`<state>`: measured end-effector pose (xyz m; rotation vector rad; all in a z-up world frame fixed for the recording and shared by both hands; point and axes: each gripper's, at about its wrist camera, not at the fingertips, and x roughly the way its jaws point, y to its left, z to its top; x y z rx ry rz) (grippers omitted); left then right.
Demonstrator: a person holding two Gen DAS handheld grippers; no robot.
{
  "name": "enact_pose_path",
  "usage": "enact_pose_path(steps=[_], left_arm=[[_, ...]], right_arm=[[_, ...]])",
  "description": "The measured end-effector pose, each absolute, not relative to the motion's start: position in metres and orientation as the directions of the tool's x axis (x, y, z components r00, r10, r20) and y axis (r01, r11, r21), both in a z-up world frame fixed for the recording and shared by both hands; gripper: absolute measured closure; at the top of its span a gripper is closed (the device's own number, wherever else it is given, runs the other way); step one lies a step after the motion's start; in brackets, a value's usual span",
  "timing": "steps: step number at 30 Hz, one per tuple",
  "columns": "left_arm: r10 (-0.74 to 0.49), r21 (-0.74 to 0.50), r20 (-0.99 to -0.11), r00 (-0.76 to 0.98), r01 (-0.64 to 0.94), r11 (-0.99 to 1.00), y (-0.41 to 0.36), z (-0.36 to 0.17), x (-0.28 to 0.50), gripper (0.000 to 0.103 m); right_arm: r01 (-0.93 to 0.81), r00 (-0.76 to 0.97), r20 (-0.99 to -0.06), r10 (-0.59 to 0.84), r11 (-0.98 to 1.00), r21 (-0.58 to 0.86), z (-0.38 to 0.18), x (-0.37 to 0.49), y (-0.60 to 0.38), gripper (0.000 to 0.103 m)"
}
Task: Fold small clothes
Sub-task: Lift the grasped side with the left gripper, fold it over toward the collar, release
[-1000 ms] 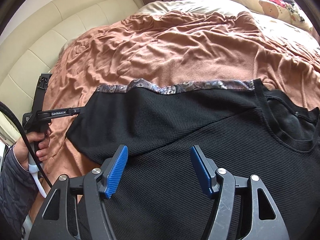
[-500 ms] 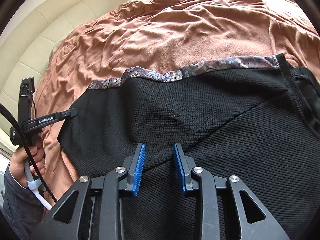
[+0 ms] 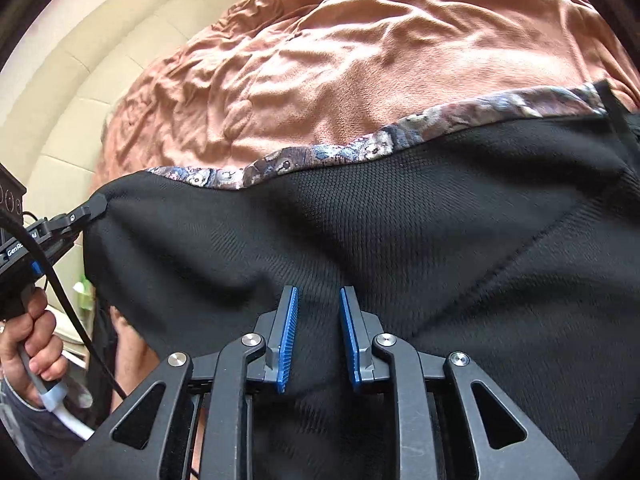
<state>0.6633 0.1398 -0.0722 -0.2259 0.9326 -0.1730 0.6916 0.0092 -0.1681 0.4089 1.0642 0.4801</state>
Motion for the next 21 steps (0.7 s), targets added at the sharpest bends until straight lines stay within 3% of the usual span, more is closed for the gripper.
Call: enact_pose_path(steps=[9, 11, 14, 21], left_arm=[[-0.311, -0.258, -0.752, 0.581, 0.175, 0.950, 0.056, -0.022, 0.654, 0.099], [-0.326, -0.252, -0.747, 0.580, 0.206, 0.945, 0.034, -0.011, 0.651, 0.099], [-0.348, -0.245, -0.745, 0.569, 0.253, 0.936, 0.001, 0.000, 0.647, 0.099], [-0.399, -0.244, -0.756, 0.519, 0.341, 0.908, -0.063, 0.005, 0.636, 0.099]], right_arm=[[-0.154, 0.467, -0.707, 0.531, 0.836, 0.526, -0.124, 0.642, -0.060, 0.082], [-0.153, 0.485, -0.704, 0.518, 0.843, 0.515, -0.113, 0.629, -0.077, 0.075], [-0.145, 0.522, -0.697, 0.492, 0.856, 0.495, -0.098, 0.610, -0.099, 0.050], [-0.118, 0.564, -0.692, 0.450, 0.874, 0.471, -0.079, 0.573, -0.142, 0.048]])
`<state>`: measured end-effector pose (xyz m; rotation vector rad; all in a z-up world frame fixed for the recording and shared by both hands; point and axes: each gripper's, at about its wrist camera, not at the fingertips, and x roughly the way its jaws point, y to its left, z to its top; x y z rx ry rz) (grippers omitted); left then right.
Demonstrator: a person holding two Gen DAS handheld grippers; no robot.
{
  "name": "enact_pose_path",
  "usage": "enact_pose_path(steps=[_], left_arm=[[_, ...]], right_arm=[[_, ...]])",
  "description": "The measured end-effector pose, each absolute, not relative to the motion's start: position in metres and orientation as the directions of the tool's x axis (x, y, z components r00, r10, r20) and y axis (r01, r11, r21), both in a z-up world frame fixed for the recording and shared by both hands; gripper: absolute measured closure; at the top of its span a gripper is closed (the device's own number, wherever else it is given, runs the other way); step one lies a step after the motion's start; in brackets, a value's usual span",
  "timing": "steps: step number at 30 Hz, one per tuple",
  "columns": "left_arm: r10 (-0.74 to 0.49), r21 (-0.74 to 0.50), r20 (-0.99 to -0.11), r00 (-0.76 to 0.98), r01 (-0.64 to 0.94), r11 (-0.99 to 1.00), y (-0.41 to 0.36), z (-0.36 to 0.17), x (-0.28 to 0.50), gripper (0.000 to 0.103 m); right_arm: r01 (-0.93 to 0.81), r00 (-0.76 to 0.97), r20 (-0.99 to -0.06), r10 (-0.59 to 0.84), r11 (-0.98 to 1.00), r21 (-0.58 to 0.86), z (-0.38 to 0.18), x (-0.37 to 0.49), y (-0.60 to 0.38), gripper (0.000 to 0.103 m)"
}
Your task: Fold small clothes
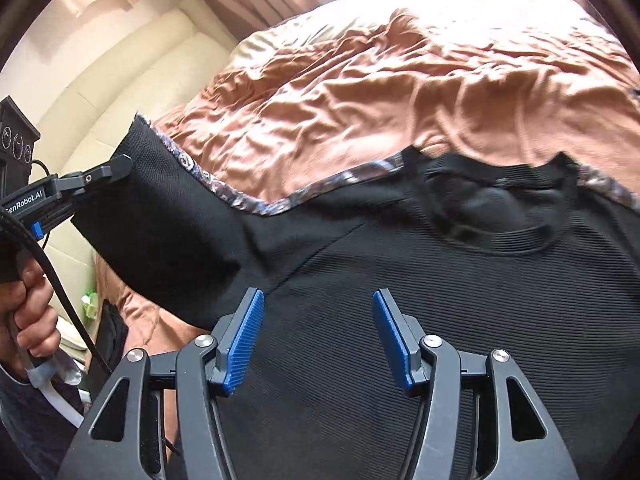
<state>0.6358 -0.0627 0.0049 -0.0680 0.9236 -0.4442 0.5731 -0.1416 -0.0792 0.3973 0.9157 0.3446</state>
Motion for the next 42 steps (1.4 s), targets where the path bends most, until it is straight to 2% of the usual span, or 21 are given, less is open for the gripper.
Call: enact_pose_path(steps=[10, 13, 14, 15, 16, 28, 30, 34, 37, 39, 40, 41, 42], left_arm=[[-0.497, -0.321, -0.771, 0.399, 0.431, 0.843, -0.125, -0.031, 0.615, 0.097], [-0.490, -0.325, -0.793, 0.362, 0.430, 0.842, -0.128, -0.041, 0.612, 0.081], [-0.490, -0.330, -0.790, 0.368, 0.418, 0.846, -0.123, -0.041, 0.611, 0.070], [-0.484, -0.332, -0.788, 0.380, 0.399, 0.854, -0.117, -0.042, 0.611, 0.060], [-0.475, -0.330, -0.787, 0.393, 0.382, 0.863, -0.110, -0.043, 0.612, 0.058], [-0.331, -0.248, -0.852, 0.405, 0.244, 0.937, -0.037, -0.096, 0.617, 0.058], [-0.311, -0.233, -0.863, 0.398, 0.234, 0.944, -0.030, -0.107, 0.616, 0.059], [-0.279, -0.214, -0.887, 0.368, 0.209, 0.954, -0.017, -0.130, 0.616, 0.066], [-0.268, -0.213, -0.897, 0.351, 0.188, 0.959, -0.009, -0.145, 0.615, 0.067], [-0.273, -0.222, -0.900, 0.341, 0.181, 0.958, -0.005, -0.153, 0.614, 0.067], [-0.270, -0.220, -0.902, 0.338, 0.181, 0.959, -0.005, -0.157, 0.613, 0.067], [-0.269, -0.218, -0.903, 0.335, 0.180, 0.959, -0.005, -0.160, 0.612, 0.067], [-0.269, -0.220, -0.904, 0.331, 0.179, 0.959, -0.005, -0.163, 0.611, 0.067]], right_arm=[[-0.048, 0.552, -0.705, 0.445, 0.861, 0.506, -0.088, 0.551, -0.182, 0.048], [-0.039, 0.539, -0.710, 0.454, 0.855, 0.517, -0.094, 0.548, -0.188, 0.048], [-0.036, 0.536, -0.710, 0.457, 0.852, 0.522, -0.095, 0.548, -0.188, 0.047], [-0.034, 0.534, -0.708, 0.462, 0.849, 0.528, -0.096, 0.550, -0.190, 0.044], [-0.032, 0.534, -0.703, 0.469, 0.842, 0.538, -0.098, 0.553, -0.189, 0.038], [0.048, 0.509, -0.692, 0.511, 0.786, 0.616, -0.144, 0.594, -0.188, 0.036], [0.058, 0.505, -0.705, 0.498, 0.796, 0.603, -0.150, 0.601, -0.185, 0.039], [0.076, 0.484, -0.732, 0.479, 0.810, 0.581, -0.161, 0.619, -0.176, 0.057], [0.073, 0.493, -0.736, 0.464, 0.821, 0.567, -0.160, 0.626, -0.173, 0.066], [0.072, 0.493, -0.745, 0.449, 0.833, 0.549, -0.161, 0.630, -0.171, 0.080], [0.072, 0.491, -0.751, 0.441, 0.839, 0.540, -0.162, 0.630, -0.170, 0.095], [0.066, 0.489, -0.755, 0.438, 0.844, 0.533, -0.162, 0.630, -0.170, 0.100], [0.058, 0.495, -0.753, 0.434, 0.848, 0.527, -0.160, 0.628, -0.171, 0.100]])
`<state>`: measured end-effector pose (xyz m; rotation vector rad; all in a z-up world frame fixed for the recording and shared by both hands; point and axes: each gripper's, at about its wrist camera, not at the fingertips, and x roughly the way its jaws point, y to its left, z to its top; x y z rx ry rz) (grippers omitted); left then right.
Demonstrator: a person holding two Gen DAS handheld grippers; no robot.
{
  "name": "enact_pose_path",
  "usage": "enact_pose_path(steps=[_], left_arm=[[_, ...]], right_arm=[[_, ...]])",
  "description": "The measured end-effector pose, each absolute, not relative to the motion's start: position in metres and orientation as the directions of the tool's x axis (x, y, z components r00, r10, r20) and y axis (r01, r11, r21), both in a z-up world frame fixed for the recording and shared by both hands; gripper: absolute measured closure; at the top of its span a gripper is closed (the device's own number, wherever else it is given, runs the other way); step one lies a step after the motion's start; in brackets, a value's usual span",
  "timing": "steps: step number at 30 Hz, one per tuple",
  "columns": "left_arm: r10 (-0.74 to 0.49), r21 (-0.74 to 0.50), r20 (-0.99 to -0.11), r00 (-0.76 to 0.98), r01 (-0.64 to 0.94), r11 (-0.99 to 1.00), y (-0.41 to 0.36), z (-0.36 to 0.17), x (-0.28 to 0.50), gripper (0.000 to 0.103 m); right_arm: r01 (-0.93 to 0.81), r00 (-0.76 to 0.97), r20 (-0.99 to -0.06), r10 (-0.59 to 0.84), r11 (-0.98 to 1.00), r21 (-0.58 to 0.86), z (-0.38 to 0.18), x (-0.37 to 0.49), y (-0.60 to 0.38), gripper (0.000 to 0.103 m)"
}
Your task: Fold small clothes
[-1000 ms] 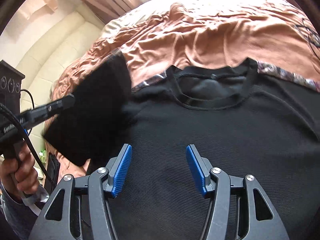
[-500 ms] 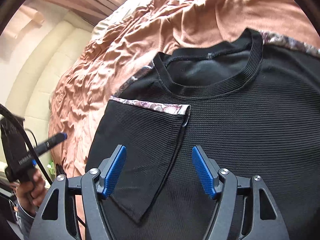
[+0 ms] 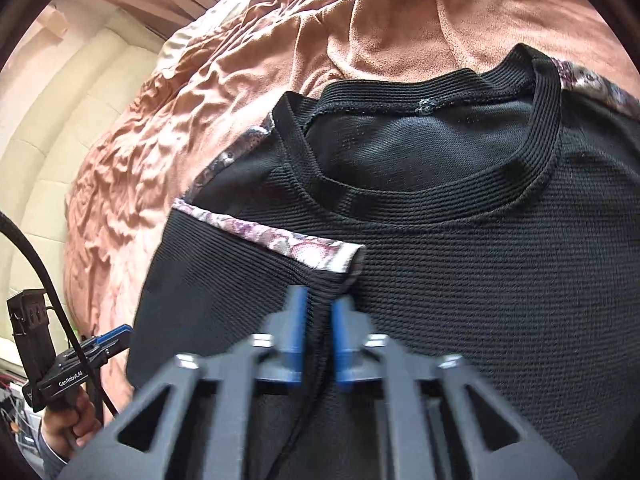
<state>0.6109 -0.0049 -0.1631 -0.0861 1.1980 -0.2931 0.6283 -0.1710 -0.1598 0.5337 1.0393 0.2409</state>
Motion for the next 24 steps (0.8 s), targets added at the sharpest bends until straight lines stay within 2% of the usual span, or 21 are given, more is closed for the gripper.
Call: enact_pose_path(steps=[10, 15, 19, 21, 22, 23, 24], left_arm=[[-0.281, -0.230, -0.906, 0.316, 0.190, 0.955, -0.007, -0.175, 0.602, 0.067], [-0.257, -0.204, -0.915, 0.312, 0.191, 0.960, -0.006, -0.176, 0.597, 0.084], [-0.243, -0.202, -0.919, 0.309, 0.159, 0.966, -0.001, -0.173, 0.597, 0.084], [-0.230, -0.189, -0.924, 0.306, 0.160, 0.969, -0.003, -0.169, 0.595, 0.084], [-0.226, -0.184, -0.925, 0.307, 0.159, 0.970, -0.003, -0.166, 0.593, 0.084], [-0.223, -0.182, -0.925, 0.309, 0.157, 0.971, -0.004, -0.163, 0.591, 0.084], [-0.221, -0.180, -0.924, 0.311, 0.155, 0.971, -0.005, -0.160, 0.589, 0.084]], right_arm=[[0.079, 0.529, -0.776, 0.345, 0.890, 0.449, -0.149, 0.601, -0.180, 0.101], [0.089, 0.508, -0.790, 0.343, 0.891, 0.445, -0.150, 0.597, -0.180, 0.101], [0.079, 0.485, -0.790, 0.375, 0.881, 0.466, -0.143, 0.594, -0.183, 0.098], [0.075, 0.490, -0.795, 0.359, 0.891, 0.449, -0.135, 0.589, -0.191, 0.091], [0.076, 0.496, -0.794, 0.352, 0.893, 0.443, -0.132, 0.585, -0.196, 0.079], [0.077, 0.507, -0.788, 0.351, 0.891, 0.447, -0.127, 0.580, -0.203, 0.061], [0.080, 0.518, -0.781, 0.349, 0.889, 0.451, -0.123, 0.573, -0.208, 0.053]])
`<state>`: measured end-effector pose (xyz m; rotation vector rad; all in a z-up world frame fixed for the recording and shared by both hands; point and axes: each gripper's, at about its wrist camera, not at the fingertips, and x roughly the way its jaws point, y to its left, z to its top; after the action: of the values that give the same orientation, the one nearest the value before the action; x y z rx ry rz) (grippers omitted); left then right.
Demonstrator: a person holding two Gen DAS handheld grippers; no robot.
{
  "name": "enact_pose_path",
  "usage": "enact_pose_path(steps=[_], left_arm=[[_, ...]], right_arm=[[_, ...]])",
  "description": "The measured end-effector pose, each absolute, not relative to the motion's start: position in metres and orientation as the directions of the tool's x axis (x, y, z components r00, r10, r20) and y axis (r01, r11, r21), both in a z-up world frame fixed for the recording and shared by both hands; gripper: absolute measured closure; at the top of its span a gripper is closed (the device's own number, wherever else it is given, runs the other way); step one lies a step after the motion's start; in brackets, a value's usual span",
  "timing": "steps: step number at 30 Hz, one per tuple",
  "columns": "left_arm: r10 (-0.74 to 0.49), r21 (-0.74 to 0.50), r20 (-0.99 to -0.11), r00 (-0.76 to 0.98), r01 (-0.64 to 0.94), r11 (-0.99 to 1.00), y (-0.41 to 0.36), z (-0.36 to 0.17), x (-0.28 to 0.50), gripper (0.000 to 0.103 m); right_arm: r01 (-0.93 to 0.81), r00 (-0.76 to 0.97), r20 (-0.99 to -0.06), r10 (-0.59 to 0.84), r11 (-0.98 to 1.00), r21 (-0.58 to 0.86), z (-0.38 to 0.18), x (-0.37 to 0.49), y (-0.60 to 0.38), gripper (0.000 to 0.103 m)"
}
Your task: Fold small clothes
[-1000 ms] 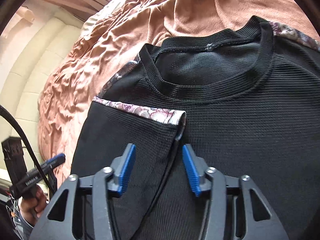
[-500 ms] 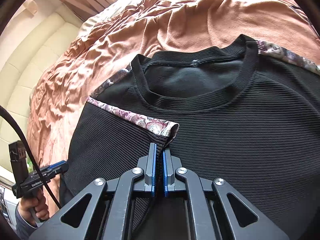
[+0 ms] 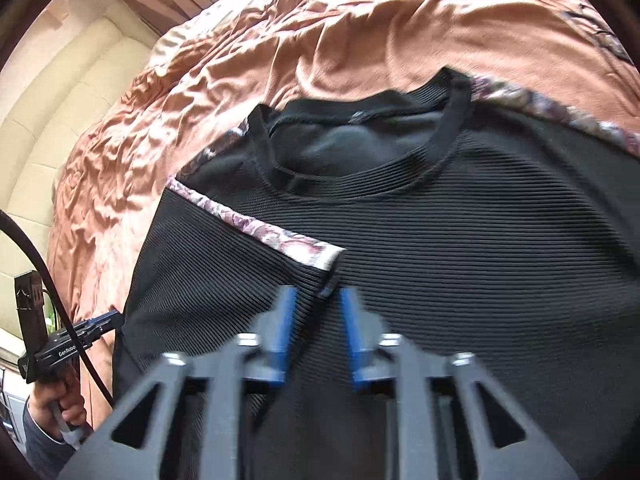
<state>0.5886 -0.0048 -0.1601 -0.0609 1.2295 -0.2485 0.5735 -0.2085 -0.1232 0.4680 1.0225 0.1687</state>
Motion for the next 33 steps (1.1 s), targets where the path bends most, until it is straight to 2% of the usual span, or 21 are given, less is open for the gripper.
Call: enact_pose_path(steps=[1, 4, 6, 8, 13, 17, 33], left_arm=[[-0.223, -0.183, -0.923, 0.315, 0.152, 0.971, -0.006, -0.157, 0.587, 0.084], [-0.236, -0.200, -0.914, 0.330, 0.139, 0.970, -0.009, -0.145, 0.580, 0.079], [-0.245, -0.207, -0.907, 0.343, 0.144, 0.968, -0.015, -0.137, 0.575, 0.069], [-0.253, -0.212, -0.901, 0.354, 0.150, 0.966, -0.022, -0.130, 0.569, 0.065], [-0.279, -0.233, -0.887, 0.369, 0.165, 0.958, -0.046, -0.114, 0.556, 0.064], [-0.294, -0.241, -0.879, 0.375, 0.183, 0.953, -0.070, -0.105, 0.548, 0.056], [-0.353, -0.266, -0.865, 0.356, 0.272, 0.925, -0.168, -0.098, 0.534, 0.056]], right_arm=[[0.082, 0.531, -0.773, 0.347, 0.887, 0.455, -0.119, 0.567, -0.215, 0.048], [0.091, 0.545, -0.762, 0.350, 0.879, 0.468, -0.108, 0.542, -0.238, 0.048], [0.103, 0.556, -0.761, 0.335, 0.880, 0.463, -0.102, 0.526, -0.253, 0.048], [0.126, 0.565, -0.762, 0.317, 0.879, 0.459, -0.096, 0.509, -0.273, 0.048], [0.189, 0.597, -0.755, 0.272, 0.867, 0.461, -0.081, 0.465, -0.319, 0.048], [0.252, 0.613, -0.757, 0.225, 0.853, 0.457, -0.072, 0.432, -0.357, 0.048], [0.449, 0.630, -0.770, 0.100, 0.762, 0.467, -0.068, 0.326, -0.472, 0.048]])
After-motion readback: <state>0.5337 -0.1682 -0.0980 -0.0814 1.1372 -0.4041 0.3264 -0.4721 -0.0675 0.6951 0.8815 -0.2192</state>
